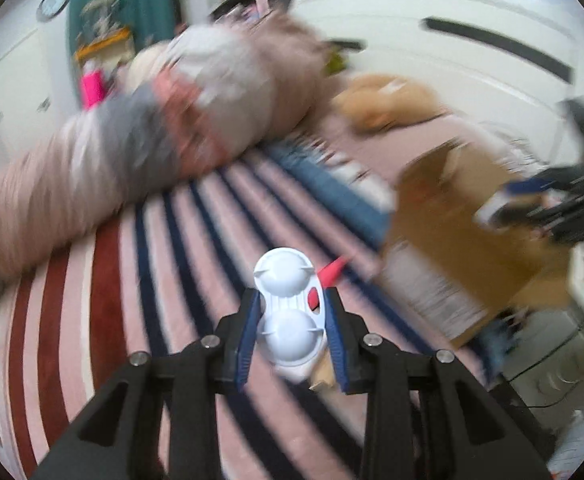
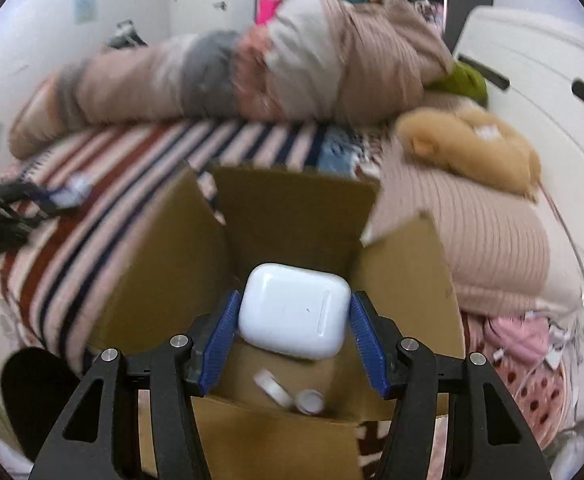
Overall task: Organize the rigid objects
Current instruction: 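Release the earbud case and lens case into the box with both grippers, then grasp the gold bar with the right gripper while the left grasps the white soap bar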
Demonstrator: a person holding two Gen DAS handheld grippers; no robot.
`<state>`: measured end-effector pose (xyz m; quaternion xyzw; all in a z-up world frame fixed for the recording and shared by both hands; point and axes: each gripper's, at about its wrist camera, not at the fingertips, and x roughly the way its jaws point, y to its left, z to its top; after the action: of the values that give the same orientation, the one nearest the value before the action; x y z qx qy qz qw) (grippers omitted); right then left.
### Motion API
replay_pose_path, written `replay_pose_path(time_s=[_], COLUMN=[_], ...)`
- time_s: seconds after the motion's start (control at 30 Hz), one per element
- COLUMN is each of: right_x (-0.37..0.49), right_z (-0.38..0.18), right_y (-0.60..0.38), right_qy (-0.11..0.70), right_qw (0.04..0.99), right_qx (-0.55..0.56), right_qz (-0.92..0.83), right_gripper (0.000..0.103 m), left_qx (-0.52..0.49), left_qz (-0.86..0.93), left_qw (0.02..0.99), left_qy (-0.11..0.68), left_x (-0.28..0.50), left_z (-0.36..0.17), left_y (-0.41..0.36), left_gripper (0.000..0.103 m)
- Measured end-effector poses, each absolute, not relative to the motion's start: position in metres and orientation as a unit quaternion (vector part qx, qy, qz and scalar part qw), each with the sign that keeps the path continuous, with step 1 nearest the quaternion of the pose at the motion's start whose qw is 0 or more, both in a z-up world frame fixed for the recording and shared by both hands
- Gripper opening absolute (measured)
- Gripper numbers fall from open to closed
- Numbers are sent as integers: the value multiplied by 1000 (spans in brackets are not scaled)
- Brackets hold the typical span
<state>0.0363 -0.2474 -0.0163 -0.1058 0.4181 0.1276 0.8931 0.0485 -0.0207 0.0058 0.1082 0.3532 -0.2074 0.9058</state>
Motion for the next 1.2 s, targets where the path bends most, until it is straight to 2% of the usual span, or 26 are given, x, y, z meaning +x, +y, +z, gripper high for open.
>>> replay_pose_path(time_s=[0.07, 0.23, 0.5, 0.53, 0.6, 0.63, 0.67, 0.9, 0.97, 1.13, 1.2], right_x=[38, 31, 17, 16, 14, 15, 15, 11, 7, -12, -18], right_z=[-21, -14, -10, -11, -12, -12, -12, -5, 2, 28, 30], right_y=[-255, -277, -294, -296, -300, -301, -302, -291, -281, -225, -188], right_qy=[417, 398, 380, 380, 382, 382, 383, 376, 362, 310, 313], right_qw=[894, 904, 912, 911, 911, 911, 911, 912, 915, 913, 893], right_qx=[-101, -59, -59, -59, -59, -58, -58, -56, -53, -65, -83], right_qz=[125, 145, 145, 145, 145, 144, 143, 152, 169, 258, 314], right_gripper=[60, 65, 68, 68, 70, 70, 70, 70, 70, 70, 70], left_qx=[117, 133, 163, 163, 160, 159, 160, 143, 134, 111, 103], left_qz=[-240, -313, -352, -353, -355, -353, -353, -326, -298, -206, -177], left_qw=[903, 877, 815, 809, 805, 807, 810, 842, 861, 896, 902], left_qy=[337, 340, 430, 441, 448, 446, 441, 405, 389, 377, 380], left_x=[43, 47, 80, 84, 89, 88, 86, 76, 71, 67, 64], left_z=[29, 58, 24, 18, 12, 12, 13, 37, 44, 39, 29], left_y=[-46, -114, -199, -203, -207, -206, -205, -162, -133, -45, -14], left_gripper=[29, 29, 29, 32, 52, 65, 70, 73, 77, 77, 78])
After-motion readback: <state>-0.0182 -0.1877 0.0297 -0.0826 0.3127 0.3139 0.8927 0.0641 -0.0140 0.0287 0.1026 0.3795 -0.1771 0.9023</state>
